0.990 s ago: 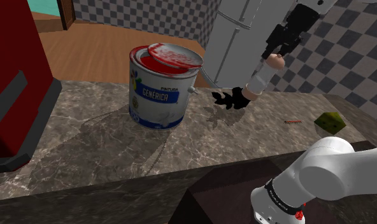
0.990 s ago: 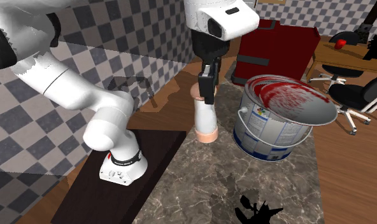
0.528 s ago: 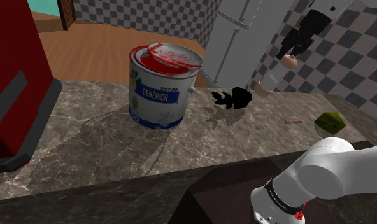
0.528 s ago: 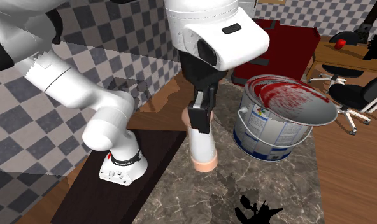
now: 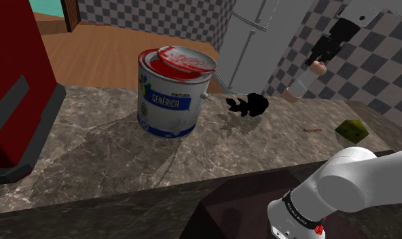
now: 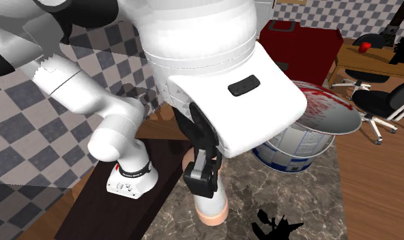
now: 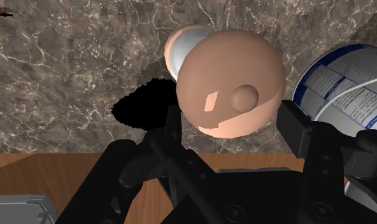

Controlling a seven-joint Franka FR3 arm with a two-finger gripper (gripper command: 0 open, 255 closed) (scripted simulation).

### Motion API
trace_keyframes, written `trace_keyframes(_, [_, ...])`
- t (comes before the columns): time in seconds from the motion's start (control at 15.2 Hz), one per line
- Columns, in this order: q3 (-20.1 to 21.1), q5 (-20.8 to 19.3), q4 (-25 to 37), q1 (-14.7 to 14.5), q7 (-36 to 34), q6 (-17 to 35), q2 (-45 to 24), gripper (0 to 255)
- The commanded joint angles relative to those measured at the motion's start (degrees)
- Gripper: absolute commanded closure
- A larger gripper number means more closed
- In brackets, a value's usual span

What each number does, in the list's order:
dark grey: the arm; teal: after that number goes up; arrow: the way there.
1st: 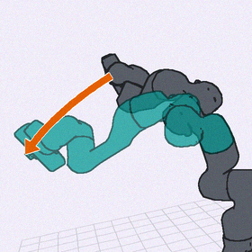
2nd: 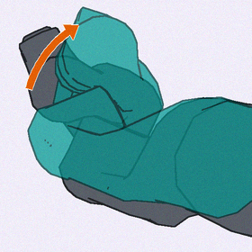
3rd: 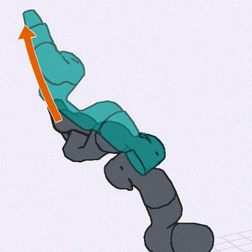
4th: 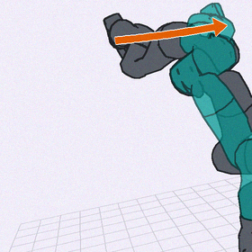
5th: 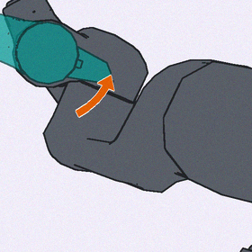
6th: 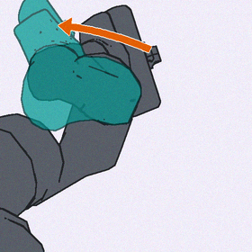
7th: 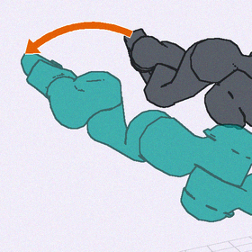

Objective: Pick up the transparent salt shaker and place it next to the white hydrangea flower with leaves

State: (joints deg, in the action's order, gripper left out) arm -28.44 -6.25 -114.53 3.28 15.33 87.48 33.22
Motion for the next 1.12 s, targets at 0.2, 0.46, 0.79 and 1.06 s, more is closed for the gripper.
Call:
trace_keyframes(0.2, [-0.6, -0.7, -4.0, 0.5, 0.5, 3.1, 1.0, 255])
trace_keyframes(0.46, [-1.0, -1.2, -7.7, 0.9, 0.6, 6.0, 1.8, 255])
trace_keyframes(0.79, [-1.5, -1.8, -12.0, 1.3, 0.8, 9.6, 2.5, 255])
trace_keyframes(1.06, [-2.0, -2.3, -15.2, 1.6, 1.0, 12.6, 2.8, 255])
